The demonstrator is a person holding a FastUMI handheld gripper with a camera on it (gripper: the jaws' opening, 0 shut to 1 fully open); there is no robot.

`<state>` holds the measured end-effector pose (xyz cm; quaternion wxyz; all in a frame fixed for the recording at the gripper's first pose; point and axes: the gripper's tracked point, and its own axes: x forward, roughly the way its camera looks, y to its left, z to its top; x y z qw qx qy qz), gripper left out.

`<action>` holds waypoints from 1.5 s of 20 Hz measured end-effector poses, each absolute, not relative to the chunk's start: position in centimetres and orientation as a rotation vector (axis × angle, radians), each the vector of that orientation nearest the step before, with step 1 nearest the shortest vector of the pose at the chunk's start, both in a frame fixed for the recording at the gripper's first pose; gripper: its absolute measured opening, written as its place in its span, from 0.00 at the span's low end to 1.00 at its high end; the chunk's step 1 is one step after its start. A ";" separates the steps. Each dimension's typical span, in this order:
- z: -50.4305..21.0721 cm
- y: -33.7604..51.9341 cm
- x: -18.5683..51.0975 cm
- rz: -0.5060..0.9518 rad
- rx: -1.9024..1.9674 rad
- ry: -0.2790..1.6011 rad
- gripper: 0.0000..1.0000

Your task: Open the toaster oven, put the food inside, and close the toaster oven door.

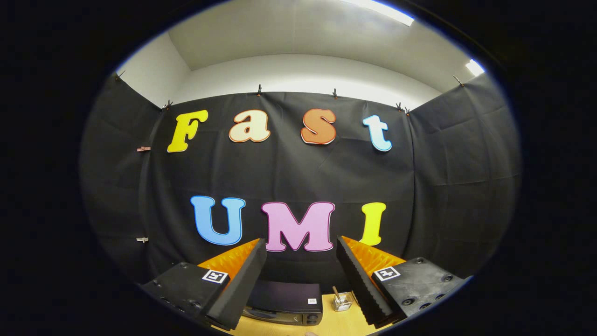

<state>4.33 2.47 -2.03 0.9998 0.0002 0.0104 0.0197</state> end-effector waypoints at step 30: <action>-38.1 12.8 10.5 0.048 0.058 0.385 0.96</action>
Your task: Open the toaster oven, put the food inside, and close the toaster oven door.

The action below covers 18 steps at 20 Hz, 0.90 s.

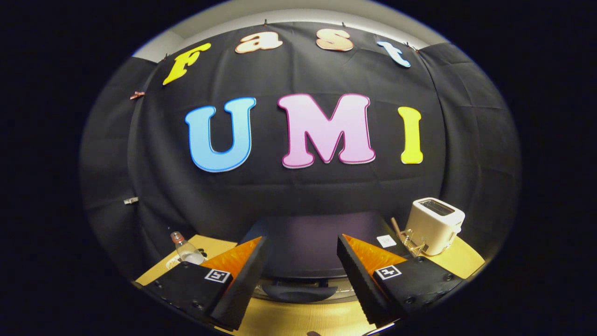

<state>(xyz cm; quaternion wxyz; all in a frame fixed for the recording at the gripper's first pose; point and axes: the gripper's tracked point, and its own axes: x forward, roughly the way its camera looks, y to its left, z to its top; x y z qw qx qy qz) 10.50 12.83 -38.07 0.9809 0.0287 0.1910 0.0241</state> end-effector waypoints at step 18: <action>-46.1 12.8 7.4 0.002 0.027 0.599 0.96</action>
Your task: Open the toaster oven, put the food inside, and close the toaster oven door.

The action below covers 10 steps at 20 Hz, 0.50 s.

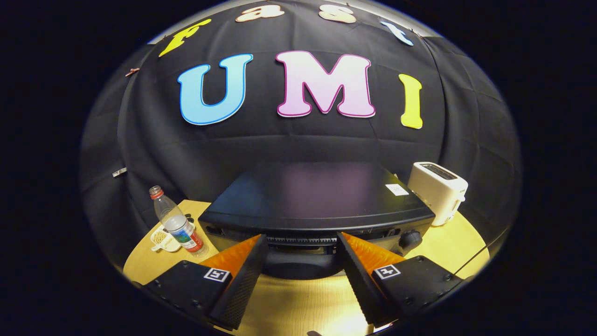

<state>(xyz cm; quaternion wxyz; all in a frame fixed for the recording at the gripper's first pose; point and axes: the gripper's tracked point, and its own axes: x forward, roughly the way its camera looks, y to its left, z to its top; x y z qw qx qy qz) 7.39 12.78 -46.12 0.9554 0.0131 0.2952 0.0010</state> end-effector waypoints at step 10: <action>-49.0 12.4 -1.2 0.024 0.024 0.805 0.97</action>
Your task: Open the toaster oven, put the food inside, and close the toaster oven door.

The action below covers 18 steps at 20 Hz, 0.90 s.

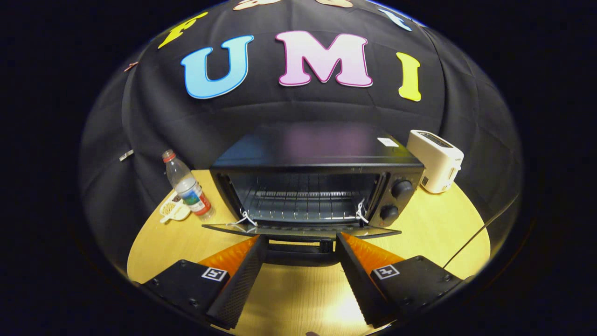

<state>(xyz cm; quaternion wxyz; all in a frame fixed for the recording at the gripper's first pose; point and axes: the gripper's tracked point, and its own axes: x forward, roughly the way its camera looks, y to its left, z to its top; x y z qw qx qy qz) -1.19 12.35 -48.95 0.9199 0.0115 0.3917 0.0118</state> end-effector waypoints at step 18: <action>-46.8 0.9 -8.4 0.118 0.021 0.959 0.97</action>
